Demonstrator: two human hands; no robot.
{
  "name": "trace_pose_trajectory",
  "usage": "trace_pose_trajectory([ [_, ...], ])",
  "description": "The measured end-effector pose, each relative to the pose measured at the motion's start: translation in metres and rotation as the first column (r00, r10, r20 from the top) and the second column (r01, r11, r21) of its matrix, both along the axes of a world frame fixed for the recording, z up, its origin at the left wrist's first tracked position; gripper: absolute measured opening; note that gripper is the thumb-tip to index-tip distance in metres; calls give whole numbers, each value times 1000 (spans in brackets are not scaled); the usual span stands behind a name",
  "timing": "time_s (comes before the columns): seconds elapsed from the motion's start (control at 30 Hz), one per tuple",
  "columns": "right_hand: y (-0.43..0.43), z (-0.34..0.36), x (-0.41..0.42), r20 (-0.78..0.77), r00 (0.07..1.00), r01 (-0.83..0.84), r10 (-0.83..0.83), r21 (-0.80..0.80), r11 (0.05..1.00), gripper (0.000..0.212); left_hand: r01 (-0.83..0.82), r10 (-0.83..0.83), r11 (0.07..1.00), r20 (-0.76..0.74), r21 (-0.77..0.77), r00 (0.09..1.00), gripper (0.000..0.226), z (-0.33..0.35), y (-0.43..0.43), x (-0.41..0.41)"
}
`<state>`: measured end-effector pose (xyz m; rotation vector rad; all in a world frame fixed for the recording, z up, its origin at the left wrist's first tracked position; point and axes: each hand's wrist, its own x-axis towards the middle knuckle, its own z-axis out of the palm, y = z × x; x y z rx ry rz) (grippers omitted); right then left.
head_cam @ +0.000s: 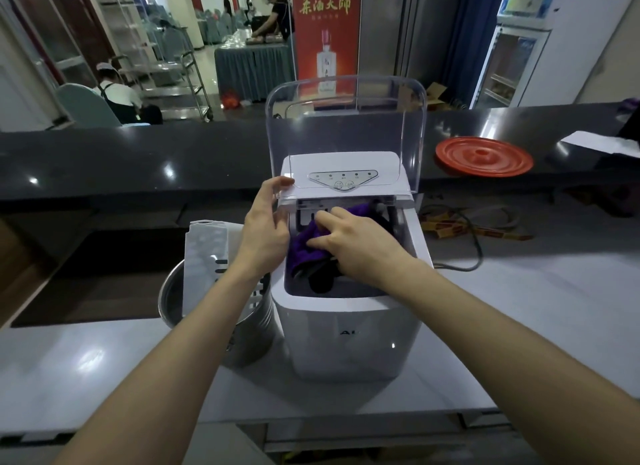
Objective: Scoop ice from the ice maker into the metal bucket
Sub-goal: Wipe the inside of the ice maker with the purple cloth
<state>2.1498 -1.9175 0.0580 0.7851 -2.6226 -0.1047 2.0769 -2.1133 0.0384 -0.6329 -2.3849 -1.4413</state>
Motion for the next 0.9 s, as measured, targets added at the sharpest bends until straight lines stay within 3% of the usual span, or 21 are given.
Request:
trace_pose_trajectory([
  [0.1, -9, -7, -11, -28, 993, -111, 115, 137, 984, 51, 4, -4, 1000, 1, -7, 1000, 54, 0, 0, -1],
  [0.27, 6, -10, -6, 108, 991, -116, 75, 456, 882, 28, 28, -28, 1000, 18, -7, 999, 51, 1, -1, 2],
  [0.53, -23, -5, -22, 17, 964, -244, 266, 452, 858, 23, 7, -7, 1000, -7, -18, 1000, 53, -2, 0, -1],
  [0.8, 13, 17, 14, 194, 981, -91, -27, 572, 815, 31, 40, -41, 999, -13, -27, 999, 52, -5, -1, -7],
  [0.9, 9, 22, 11, 195, 980, -91, -34, 597, 797, 32, 41, -42, 999, -29, -24, 999, 50, -5, 0, -4],
])
